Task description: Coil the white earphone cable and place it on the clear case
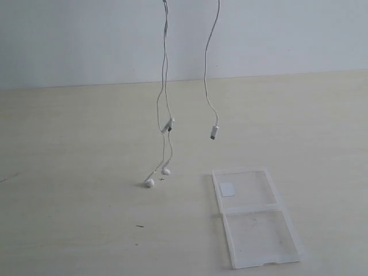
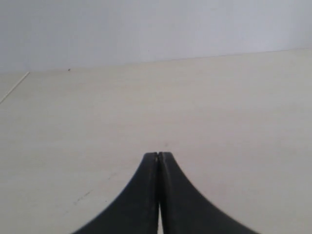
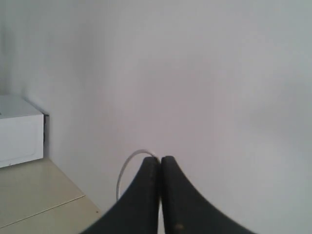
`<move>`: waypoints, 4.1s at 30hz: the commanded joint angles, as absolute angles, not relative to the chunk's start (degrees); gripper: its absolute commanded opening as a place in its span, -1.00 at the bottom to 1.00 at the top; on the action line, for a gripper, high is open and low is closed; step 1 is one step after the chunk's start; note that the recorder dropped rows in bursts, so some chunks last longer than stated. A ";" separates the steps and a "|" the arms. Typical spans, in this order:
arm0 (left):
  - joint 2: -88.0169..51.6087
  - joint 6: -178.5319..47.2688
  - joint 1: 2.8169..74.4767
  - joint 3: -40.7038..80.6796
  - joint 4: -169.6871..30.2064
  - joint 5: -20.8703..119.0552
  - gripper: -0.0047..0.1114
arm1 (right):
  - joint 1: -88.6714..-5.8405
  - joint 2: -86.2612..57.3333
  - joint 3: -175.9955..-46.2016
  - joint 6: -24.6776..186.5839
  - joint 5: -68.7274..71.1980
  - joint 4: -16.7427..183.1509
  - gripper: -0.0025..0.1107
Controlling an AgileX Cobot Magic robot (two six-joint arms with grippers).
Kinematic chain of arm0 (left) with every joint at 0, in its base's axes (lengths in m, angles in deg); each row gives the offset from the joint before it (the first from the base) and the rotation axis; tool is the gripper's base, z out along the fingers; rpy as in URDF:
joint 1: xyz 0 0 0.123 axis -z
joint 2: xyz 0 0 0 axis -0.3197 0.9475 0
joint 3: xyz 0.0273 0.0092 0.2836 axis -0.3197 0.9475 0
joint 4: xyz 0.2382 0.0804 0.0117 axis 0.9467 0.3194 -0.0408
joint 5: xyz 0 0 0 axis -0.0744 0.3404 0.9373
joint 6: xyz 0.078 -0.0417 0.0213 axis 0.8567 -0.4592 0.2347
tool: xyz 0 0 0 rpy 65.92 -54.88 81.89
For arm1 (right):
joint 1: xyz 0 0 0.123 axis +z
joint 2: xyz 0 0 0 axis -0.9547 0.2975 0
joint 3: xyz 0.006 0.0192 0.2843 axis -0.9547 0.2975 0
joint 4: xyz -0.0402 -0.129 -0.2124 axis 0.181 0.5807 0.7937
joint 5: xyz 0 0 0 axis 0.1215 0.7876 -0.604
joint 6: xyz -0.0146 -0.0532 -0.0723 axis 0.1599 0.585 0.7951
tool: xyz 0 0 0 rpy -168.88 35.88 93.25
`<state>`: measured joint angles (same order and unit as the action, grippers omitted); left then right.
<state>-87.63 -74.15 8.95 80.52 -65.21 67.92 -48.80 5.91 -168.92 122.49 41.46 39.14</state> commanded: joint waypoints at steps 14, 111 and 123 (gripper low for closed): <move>-88.02 -74.41 8.87 80.68 -64.29 49.90 -0.92 | -49.08 4.08 -169.23 122.60 35.91 38.49 -0.96; 7.29 -141.97 38.73 25.34 -1.82 0.55 -0.77 | -48.97 0.37 -169.37 109.97 48.20 40.71 -0.96; -3.73 -153.25 36.04 25.34 9.28 12.23 -0.92 | -48.97 -3.60 -169.37 82.15 71.20 103.72 -0.96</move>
<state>-0.62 -149.01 36.89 25.65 5.33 10.21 -48.80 -2.92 -169.05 83.98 68.64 96.23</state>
